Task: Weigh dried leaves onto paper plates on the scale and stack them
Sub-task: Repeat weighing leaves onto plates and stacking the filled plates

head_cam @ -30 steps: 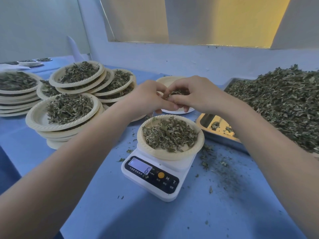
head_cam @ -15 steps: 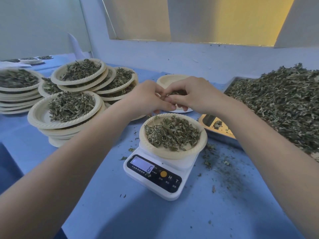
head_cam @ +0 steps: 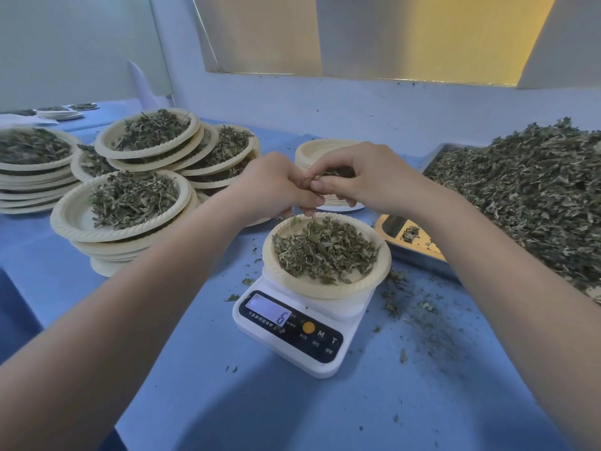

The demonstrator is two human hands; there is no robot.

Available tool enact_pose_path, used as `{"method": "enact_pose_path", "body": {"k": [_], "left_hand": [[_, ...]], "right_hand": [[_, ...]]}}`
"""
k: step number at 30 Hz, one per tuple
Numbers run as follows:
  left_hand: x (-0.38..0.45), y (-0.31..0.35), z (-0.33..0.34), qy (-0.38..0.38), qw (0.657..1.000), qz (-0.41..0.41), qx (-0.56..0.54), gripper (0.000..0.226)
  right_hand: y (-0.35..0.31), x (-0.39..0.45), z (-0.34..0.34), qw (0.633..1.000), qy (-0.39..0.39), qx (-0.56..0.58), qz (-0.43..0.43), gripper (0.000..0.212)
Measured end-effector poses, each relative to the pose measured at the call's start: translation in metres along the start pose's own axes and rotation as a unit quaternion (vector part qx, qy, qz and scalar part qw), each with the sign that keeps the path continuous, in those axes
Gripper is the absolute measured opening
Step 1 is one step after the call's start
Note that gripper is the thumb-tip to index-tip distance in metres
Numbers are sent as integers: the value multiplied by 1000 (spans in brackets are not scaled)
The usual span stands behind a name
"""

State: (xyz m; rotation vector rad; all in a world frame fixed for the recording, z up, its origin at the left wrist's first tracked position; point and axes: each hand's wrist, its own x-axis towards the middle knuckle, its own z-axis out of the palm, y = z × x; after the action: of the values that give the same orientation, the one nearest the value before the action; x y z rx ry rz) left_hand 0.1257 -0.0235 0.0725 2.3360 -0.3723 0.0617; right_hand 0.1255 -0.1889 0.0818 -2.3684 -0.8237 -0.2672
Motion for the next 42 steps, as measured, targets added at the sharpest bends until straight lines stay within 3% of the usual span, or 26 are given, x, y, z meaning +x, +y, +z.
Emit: {"method": "enact_pose_path", "body": {"k": [12,18,29,34,39,42], "left_hand": [[0,-3,-1,0,1000,-8,6,21],[0,-2,-1,3,1000,-1,0,6],[0,2,-3,-1,1000,-18,6,73],[0,6,-2,22,1000,-11,-19,59],[0,6,-1,32,998,7,-56,48],[0,5,0,23,997,17,-75,38]], "right_hand": [[0,0,-2,1000,11,0,8,7],[1,-1,-4,1000,4,16,11,9],[1,-4,-7,998,8,16,57,19],[0,-2,-9,998,15,21,59,15],[0,-2,-8,996,18,66,59,28],[-1,-2,-8,996,35,56,55,21]]}}
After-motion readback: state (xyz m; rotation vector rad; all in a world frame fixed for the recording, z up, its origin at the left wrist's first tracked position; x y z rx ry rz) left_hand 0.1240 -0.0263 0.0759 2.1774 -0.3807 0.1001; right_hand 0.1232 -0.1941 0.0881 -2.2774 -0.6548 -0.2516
